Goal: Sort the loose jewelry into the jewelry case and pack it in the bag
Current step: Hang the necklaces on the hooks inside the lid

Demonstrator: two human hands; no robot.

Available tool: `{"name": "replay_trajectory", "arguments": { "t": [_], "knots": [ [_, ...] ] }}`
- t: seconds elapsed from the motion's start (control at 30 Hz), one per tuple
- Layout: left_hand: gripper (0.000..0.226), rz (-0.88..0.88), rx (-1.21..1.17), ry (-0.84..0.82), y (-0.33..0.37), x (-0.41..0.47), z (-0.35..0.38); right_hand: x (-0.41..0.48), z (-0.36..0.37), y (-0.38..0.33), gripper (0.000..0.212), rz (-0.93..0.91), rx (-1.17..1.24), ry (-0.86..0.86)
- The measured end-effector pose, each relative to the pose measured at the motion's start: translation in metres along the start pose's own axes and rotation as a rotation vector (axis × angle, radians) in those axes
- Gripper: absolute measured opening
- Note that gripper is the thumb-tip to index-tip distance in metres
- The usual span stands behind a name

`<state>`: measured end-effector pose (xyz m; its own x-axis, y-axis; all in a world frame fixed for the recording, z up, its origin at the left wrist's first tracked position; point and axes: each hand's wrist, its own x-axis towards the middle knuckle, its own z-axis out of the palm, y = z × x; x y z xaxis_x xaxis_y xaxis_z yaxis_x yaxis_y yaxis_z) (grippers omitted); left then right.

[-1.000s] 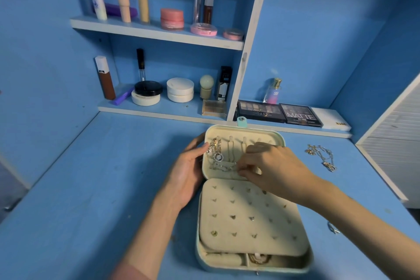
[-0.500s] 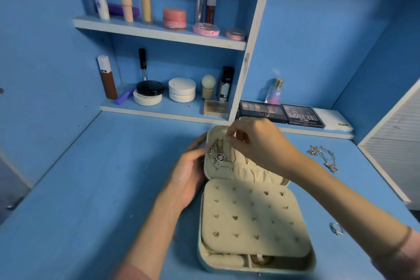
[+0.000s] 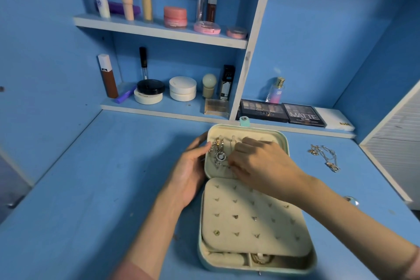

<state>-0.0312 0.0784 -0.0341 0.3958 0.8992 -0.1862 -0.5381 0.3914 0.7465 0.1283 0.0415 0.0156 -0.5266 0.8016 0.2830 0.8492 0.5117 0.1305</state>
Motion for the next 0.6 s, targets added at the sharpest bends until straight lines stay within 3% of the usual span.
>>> {"name": "replay_trajectory", "arguments": {
  "t": [0.1, 0.23, 0.3, 0.37, 0.5, 0.6],
  "knots": [
    [0.051, 0.003, -0.014, -0.001, 0.000, 0.000, 0.000, 0.006, -0.002, -0.002, 0.017, -0.018, -0.004, -0.007],
    [0.050, -0.006, -0.026, 0.004, 0.000, 0.001, 0.000, 0.017, -0.010, 0.000, 0.006, 0.129, 0.172, 0.007],
    [0.050, 0.001, -0.021, 0.002, 0.000, 0.001, 0.000, 0.019, -0.015, 0.001, 0.005, 0.162, 0.229, 0.052],
    [0.049, 0.004, -0.012, -0.007, 0.000, 0.001, 0.000, 0.017, -0.018, 0.002, 0.008, 0.132, 0.251, -0.008],
    [0.050, 0.000, 0.004, -0.007, 0.000, 0.000, 0.000, 0.007, -0.013, -0.002, 0.013, 0.062, 0.126, -0.178],
    [0.050, -0.001, 0.005, -0.009, 0.000, 0.000, -0.001, 0.005, -0.008, -0.005, 0.017, 0.063, 0.070, -0.177]
  ]
}}
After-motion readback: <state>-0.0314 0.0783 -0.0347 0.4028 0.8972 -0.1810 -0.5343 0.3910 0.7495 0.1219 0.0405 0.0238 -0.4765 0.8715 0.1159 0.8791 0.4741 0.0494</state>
